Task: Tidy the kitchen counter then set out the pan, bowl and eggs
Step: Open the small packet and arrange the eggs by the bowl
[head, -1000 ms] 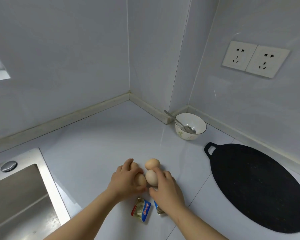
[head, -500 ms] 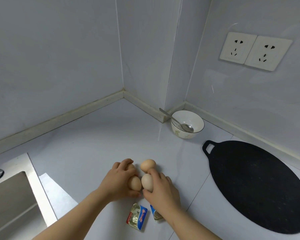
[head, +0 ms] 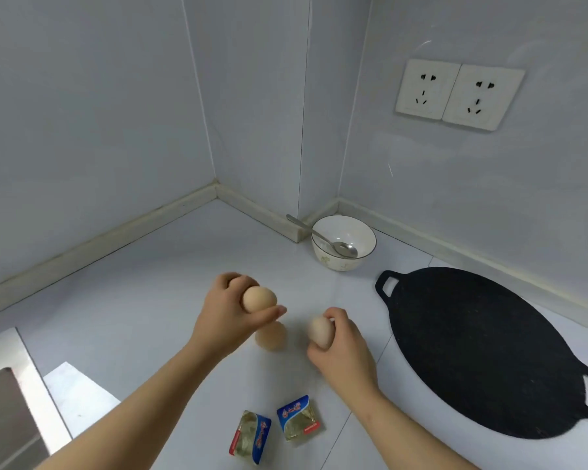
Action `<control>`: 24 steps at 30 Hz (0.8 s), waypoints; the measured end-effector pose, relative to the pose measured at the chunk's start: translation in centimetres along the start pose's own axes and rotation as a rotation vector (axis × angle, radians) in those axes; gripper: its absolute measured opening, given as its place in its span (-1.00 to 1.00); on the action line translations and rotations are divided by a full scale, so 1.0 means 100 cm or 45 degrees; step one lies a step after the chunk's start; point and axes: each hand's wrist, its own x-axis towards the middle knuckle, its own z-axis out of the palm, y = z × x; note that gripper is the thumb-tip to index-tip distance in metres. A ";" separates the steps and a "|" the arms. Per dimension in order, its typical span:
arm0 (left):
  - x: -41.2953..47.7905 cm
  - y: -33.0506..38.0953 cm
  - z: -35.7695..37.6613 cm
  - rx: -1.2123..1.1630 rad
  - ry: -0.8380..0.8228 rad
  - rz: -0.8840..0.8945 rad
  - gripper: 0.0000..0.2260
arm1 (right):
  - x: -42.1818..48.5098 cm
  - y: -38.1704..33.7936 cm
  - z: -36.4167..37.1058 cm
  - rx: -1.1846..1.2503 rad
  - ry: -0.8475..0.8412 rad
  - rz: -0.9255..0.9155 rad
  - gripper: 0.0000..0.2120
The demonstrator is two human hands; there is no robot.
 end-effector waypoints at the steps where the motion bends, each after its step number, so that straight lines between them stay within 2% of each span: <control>1: 0.009 0.011 0.004 0.005 0.007 0.003 -0.66 | 0.007 0.003 -0.006 0.027 0.042 0.027 -0.65; 5: 0.043 0.044 0.036 0.263 -0.184 0.021 -0.57 | 0.036 0.010 -0.029 0.028 0.152 0.121 -0.61; 8: 0.056 0.053 0.065 0.453 -0.335 0.005 -0.52 | 0.050 0.017 -0.037 -0.018 0.108 0.179 -0.54; 11: 0.067 0.054 0.086 0.559 -0.410 0.013 -0.49 | 0.063 0.023 -0.041 -0.069 0.061 0.218 -0.55; 16: 0.077 0.051 0.108 0.643 -0.454 0.044 -0.45 | 0.075 0.031 -0.039 -0.092 -0.010 0.276 -0.59; 24: 0.084 0.048 0.124 0.717 -0.371 0.048 -0.44 | 0.082 0.035 -0.039 -0.114 -0.018 0.301 -0.61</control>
